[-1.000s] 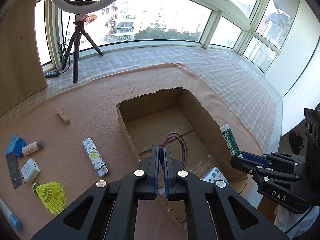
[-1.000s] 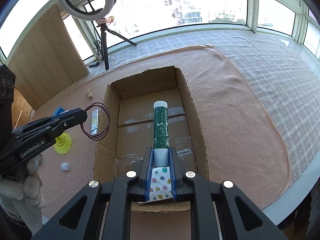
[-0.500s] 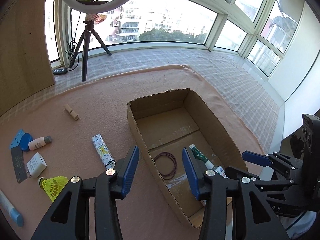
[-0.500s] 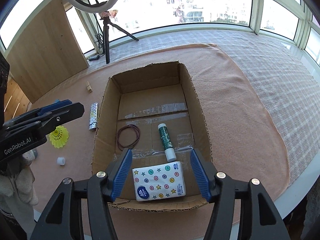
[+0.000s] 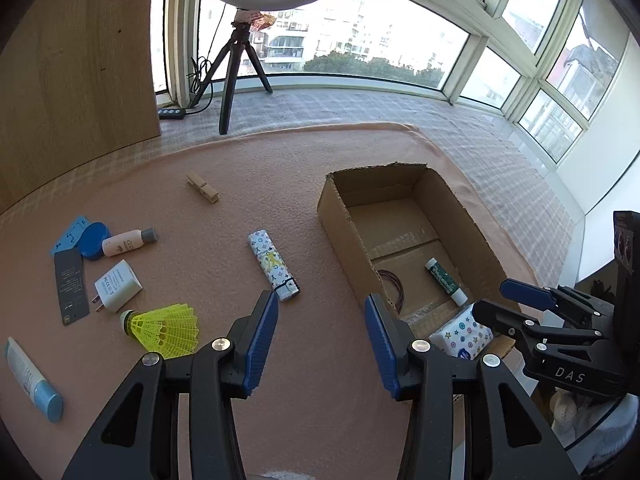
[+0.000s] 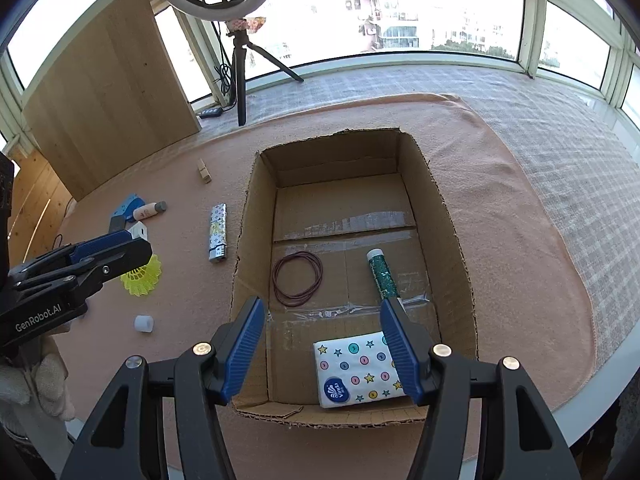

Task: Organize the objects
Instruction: 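Drop the glue stick with the right tool into the box while the left tool drops the rubber band there, then move the right tool to the yellow shuttlecock and close on its cork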

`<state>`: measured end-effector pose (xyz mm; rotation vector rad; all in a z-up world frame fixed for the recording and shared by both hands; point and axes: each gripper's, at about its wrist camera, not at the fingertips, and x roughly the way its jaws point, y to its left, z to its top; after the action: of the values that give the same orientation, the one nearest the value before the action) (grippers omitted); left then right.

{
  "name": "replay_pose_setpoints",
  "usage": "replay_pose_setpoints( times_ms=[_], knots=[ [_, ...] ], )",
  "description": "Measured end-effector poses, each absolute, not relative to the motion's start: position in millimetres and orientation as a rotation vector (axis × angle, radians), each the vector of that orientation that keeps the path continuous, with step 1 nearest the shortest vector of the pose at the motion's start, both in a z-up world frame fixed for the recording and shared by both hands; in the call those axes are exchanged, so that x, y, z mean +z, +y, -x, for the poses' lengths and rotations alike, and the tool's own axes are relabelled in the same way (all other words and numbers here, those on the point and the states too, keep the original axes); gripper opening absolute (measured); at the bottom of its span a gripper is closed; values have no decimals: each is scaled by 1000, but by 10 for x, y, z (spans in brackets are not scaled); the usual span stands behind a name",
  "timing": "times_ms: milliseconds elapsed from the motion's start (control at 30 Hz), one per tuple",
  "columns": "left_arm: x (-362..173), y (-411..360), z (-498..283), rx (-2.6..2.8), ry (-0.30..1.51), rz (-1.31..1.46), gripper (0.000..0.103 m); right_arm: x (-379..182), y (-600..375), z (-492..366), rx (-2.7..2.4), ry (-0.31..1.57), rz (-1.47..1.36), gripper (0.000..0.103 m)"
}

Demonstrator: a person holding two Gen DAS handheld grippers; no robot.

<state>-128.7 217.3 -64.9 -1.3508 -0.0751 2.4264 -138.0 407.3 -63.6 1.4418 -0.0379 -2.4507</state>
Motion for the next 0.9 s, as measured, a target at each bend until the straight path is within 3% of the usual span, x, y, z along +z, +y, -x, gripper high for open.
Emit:
replay_pose_setpoints(
  times_ms=[900],
  knots=[
    [-1427,455,1168,2471,-265,1593,50,-885,2409,1517,-2012,-73,-1468,57]
  ],
)
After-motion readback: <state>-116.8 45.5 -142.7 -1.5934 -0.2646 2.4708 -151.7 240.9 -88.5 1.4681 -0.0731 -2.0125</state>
